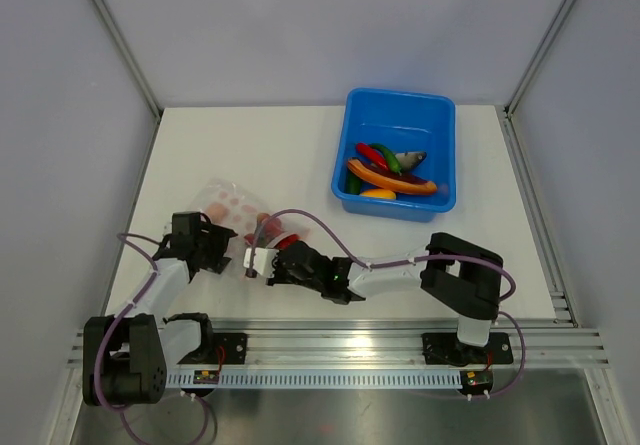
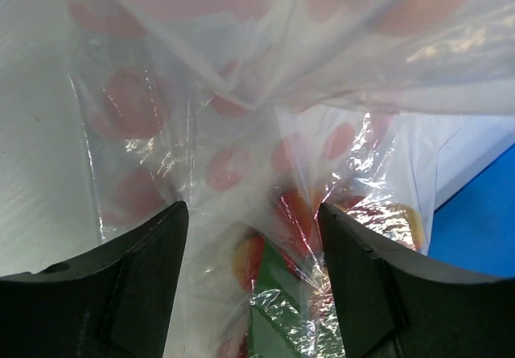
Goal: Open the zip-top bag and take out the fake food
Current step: Pick up the fake fruit from the center of the board.
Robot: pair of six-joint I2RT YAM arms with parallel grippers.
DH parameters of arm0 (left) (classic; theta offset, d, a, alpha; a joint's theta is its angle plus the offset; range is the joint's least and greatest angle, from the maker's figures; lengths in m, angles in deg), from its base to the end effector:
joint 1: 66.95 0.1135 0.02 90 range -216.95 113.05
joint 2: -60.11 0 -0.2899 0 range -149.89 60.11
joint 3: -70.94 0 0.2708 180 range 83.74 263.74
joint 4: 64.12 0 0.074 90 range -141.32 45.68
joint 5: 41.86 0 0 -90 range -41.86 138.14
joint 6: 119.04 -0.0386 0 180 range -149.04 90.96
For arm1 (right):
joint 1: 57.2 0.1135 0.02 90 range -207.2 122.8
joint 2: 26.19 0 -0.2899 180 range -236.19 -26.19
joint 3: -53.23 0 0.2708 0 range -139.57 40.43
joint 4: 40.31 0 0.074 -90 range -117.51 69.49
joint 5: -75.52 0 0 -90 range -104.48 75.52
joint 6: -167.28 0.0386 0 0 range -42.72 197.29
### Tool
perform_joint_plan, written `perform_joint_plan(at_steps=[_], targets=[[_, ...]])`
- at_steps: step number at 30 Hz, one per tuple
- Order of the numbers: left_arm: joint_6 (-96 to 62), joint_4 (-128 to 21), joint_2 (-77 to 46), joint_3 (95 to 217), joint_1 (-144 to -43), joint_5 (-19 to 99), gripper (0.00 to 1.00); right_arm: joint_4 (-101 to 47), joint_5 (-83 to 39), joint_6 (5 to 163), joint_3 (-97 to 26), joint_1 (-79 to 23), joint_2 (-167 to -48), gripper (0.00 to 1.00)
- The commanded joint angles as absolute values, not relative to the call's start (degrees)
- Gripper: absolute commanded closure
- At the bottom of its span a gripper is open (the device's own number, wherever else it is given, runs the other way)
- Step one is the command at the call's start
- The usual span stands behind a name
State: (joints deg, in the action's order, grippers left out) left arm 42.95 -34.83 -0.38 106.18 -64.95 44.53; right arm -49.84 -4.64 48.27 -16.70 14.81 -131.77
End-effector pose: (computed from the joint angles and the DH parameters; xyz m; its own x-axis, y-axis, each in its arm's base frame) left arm 0.1874 0.0041 0.1586 -0.2533 -0.9585 -0.1306 -0.7736 0.2817 -0.5676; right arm 0.1355 0.3960 0.1856 0.3126 -0.5845 -0.7487 -0.8440 0.1907 -0.5012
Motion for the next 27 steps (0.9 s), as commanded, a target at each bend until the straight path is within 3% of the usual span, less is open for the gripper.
perform_joint_plan(at_steps=[1,27], targets=[[44.26,-35.59,-0.18,106.59,-64.66,45.77,0.31,-53.88,-3.68,49.25,-15.04,15.4,-127.27,1.0],[45.14,-34.54,0.87,106.59,-61.41,47.88,0.31,-59.68,0.02,55.66,-5.19,14.52,-111.1,1.0]])
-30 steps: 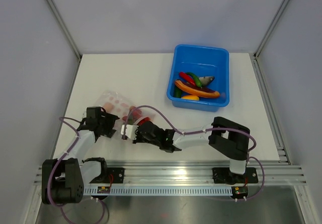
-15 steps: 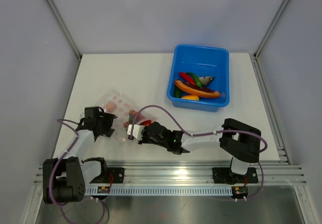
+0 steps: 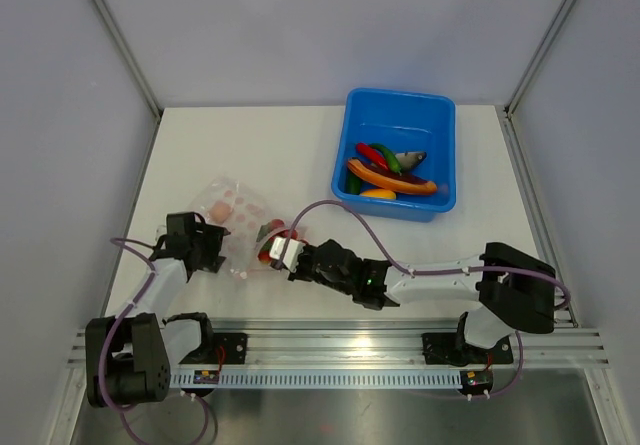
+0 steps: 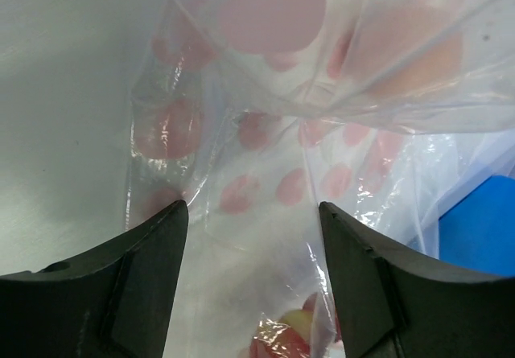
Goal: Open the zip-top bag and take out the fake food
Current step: Pick up the fake fruit from the center of the board, then place the fake fruit in the bin.
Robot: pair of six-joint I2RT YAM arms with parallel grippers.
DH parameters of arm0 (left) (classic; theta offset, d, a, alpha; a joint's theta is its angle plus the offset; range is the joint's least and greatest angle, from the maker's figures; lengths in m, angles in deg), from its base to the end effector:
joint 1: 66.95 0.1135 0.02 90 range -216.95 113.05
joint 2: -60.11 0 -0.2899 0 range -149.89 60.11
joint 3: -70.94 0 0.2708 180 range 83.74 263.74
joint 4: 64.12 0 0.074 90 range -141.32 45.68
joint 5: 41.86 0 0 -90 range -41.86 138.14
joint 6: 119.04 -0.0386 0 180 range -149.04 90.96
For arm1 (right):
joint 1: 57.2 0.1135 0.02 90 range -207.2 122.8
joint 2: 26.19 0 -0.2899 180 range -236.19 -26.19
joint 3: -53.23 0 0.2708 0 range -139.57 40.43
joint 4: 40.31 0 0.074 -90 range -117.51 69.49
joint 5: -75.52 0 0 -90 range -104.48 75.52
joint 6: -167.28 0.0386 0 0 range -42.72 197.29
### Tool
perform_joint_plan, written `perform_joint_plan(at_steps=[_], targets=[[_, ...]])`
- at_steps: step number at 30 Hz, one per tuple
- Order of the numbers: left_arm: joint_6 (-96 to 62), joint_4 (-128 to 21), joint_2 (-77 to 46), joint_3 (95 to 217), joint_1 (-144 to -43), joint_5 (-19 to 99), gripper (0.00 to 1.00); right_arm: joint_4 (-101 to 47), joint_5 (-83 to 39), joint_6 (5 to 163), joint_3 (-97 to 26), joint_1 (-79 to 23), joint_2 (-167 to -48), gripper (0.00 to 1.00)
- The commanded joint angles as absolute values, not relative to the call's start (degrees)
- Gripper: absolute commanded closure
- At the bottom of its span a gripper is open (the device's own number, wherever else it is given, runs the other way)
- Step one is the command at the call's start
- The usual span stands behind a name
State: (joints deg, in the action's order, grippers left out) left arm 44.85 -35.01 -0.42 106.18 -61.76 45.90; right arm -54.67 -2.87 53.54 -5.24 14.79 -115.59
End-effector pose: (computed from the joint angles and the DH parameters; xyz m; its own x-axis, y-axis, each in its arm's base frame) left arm 0.1871 0.0155 0.1587 -0.1596 -0.9784 -0.1310 -0.7968 0.2060 -0.5681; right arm 0.1176 0.3366 0.2323 0.2703 -0.4440 -0.8543 -0.8336 0.3360 -0.4384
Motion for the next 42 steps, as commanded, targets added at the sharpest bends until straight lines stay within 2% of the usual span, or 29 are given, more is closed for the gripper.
perform_joint_plan(at_steps=[1,13,22,33,42], targets=[[45.14,-34.54,1.13,106.51,-61.41,47.97,0.31,-59.68,0.37,56.01,-4.93,14.43,-110.39,1.0],[45.49,-34.27,1.31,106.42,-61.41,47.88,0.32,-53.18,2.57,63.74,-4.92,7.76,-97.57,1.0],[45.49,-33.57,2.54,106.16,-61.32,49.73,0.33,-49.4,-1.13,70.34,-6.42,2.66,-91.14,1.0],[44.35,-30.93,6.23,107.3,-61.41,52.8,0.34,-44.74,7.13,75.0,-12.12,-5.95,-91.49,1.0],[44.35,-30.94,11.5,106.59,-61.41,53.24,0.34,-39.56,6.44,79.74,-19.16,-16.48,-95.71,1.0]])
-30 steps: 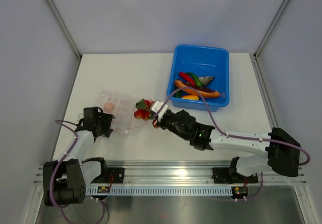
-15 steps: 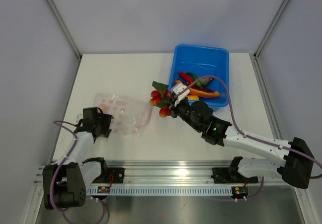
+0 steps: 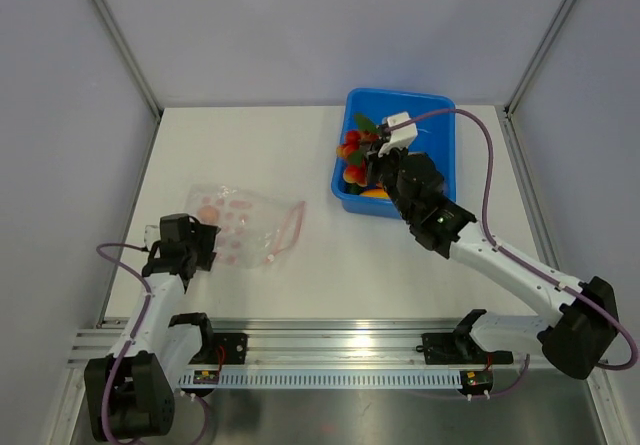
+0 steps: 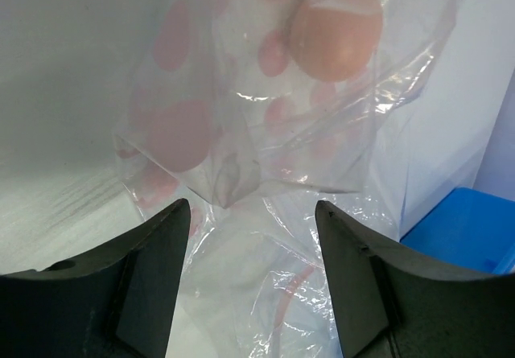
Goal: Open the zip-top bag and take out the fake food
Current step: Place the fake fruit in the bin.
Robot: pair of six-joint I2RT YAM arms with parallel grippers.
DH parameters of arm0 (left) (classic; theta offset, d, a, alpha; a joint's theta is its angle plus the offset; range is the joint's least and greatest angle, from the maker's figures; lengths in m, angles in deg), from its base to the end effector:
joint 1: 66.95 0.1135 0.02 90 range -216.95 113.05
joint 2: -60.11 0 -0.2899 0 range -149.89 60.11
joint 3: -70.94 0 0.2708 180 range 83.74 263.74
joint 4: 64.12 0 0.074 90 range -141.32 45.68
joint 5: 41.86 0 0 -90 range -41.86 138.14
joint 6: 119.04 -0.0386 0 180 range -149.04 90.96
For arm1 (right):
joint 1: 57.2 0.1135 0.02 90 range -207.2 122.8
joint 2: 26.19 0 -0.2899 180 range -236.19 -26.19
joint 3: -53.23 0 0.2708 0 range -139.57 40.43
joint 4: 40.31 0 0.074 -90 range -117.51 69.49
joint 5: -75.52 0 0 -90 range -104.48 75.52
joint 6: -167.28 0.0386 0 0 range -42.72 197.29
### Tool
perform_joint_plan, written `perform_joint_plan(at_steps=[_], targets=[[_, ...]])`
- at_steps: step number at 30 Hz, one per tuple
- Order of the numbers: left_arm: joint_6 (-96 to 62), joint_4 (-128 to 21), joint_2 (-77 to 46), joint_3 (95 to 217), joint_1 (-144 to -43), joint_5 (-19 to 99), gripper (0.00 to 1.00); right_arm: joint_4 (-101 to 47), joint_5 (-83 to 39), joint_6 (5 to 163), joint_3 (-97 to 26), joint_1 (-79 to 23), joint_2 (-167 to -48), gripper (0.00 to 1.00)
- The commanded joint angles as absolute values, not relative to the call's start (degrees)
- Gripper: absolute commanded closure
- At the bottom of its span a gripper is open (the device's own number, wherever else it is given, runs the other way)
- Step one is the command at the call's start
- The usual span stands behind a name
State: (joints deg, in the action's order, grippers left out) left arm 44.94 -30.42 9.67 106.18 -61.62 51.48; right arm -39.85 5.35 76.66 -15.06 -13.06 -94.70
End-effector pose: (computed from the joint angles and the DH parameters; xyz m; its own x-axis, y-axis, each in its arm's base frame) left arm 0.1697 0.0181 0.1812 -0.0813 -0.9713 -0.2236 -0.7573 0.2060 -0.6197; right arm 0.2208 0.1960 0.3809 -0.0041 -0.0181 -0.9998 -0.4118 0.9112 -0.0148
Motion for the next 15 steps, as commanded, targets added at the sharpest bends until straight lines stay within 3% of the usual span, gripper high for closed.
perform_joint_plan(at_steps=[1,15], targets=[[44.26,-30.76,12.03,106.51,-61.41,53.42,0.34,-39.21,6.26,81.22,-19.34,-17.55,-96.49,1.0],[42.77,-28.39,17.21,107.3,-61.41,55.44,0.23,-36.57,1.25,89.24,-22.76,-31.88,-109.58,1.0]])
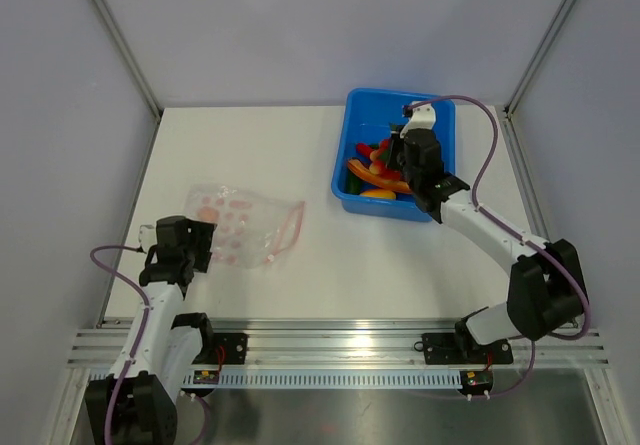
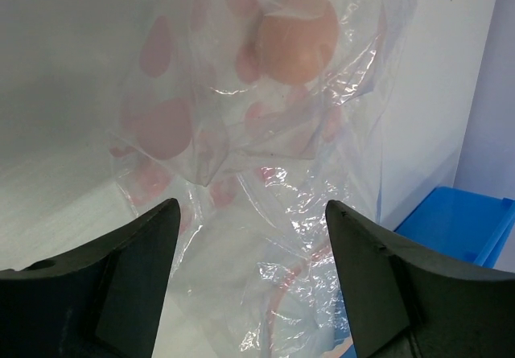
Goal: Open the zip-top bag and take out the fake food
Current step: Place the fake fruit in the bin.
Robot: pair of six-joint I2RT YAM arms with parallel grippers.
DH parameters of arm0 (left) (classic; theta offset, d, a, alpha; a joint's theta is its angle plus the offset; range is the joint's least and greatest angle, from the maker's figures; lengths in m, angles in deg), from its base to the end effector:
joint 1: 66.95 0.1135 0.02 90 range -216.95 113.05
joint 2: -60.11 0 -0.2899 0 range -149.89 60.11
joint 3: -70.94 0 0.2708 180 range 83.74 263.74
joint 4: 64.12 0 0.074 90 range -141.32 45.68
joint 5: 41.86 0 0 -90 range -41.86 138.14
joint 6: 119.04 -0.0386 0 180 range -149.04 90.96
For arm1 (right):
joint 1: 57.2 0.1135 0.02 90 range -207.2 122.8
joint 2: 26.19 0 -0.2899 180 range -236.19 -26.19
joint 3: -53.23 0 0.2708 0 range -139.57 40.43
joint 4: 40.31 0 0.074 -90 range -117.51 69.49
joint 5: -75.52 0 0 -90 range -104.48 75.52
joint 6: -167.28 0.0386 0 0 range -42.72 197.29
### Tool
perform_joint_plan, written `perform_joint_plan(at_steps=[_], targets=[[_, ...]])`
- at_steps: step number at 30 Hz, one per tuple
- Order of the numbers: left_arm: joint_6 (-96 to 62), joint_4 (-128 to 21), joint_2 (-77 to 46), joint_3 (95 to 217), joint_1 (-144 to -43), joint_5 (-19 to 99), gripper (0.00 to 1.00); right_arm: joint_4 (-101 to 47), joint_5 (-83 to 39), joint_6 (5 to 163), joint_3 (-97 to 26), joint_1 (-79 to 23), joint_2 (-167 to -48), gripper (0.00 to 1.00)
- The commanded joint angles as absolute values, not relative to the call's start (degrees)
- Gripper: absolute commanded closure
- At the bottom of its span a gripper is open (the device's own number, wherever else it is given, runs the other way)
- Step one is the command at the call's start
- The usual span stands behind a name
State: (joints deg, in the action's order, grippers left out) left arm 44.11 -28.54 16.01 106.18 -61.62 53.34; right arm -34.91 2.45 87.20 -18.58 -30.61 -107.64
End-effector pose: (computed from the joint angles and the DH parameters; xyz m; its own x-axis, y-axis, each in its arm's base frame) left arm 0.1586 0.0183 0.1948 -0.0519 -0.9621 -0.2677 -0.7127 0.2234 -0.6649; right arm 0.3189 0.1471 0.3260 -0.2590 0.0546 -0.9643 -0.1341 0.9867 0.0919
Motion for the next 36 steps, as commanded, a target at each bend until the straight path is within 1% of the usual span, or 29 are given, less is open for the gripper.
perform_joint_plan(at_steps=[1,5,11,14,16,21,22,25,27,28,33,36], targets=[[42.59,-28.47,17.39,107.3,-61.32,55.53,0.23,-36.13,1.42,89.41,-23.29,-32.32,-110.38,1.0],[42.24,-27.6,18.71,107.82,-61.41,55.88,0.21,-34.99,1.25,89.15,-27.15,-34.78,-114.07,1.0],[40.4,-26.81,19.68,108.61,-61.41,56.84,0.19,-30.95,3.7,87.13,-33.83,-35.4,-121.1,1.0],[40.22,-26.01,19.77,109.14,-61.41,57.2,0.18,-30.5,3.8,87.39,-34.72,-35.49,-123.13,1.0],[40.57,-25.66,19.94,109.06,-61.41,57.2,0.18,-29.54,3.97,87.39,-35.33,-35.58,-124.62,0.95],[41.19,-24.87,20.99,108.88,-61.41,57.99,0.17,-26.82,4.41,86.78,-37.71,-35.58,-126.91,0.91],[41.19,-24.61,21.43,109.05,-61.41,58.16,0.17,-25.94,3.37,86.52,-37.8,-35.58,-126.82,0.87],[41.1,-24.34,22.22,108.88,-61.41,58.69,0.16,-25.05,1.96,86.69,-37.8,-35.58,-126.03,0.66],[41.27,-24.43,22.93,108.79,-61.41,58.78,0.15,-25.23,1.17,86.86,-37.45,-35.49,-124.98,0.61],[41.27,-24.52,23.02,108.7,-61.41,58.87,0.15,-25.05,0.73,86.95,-37.36,-35.49,-124.63,0.54],[40.57,-23.82,23.28,109.49,-61.41,59.3,0.08,-25.05,-2.69,88.62,-35.95,-35.49,-120.07,0.42],[40.13,-22.76,23.72,110.2,-61.41,60.27,0.07,-24.79,-7.09,90.81,-34.81,-35.49,-116.9,0.34]])
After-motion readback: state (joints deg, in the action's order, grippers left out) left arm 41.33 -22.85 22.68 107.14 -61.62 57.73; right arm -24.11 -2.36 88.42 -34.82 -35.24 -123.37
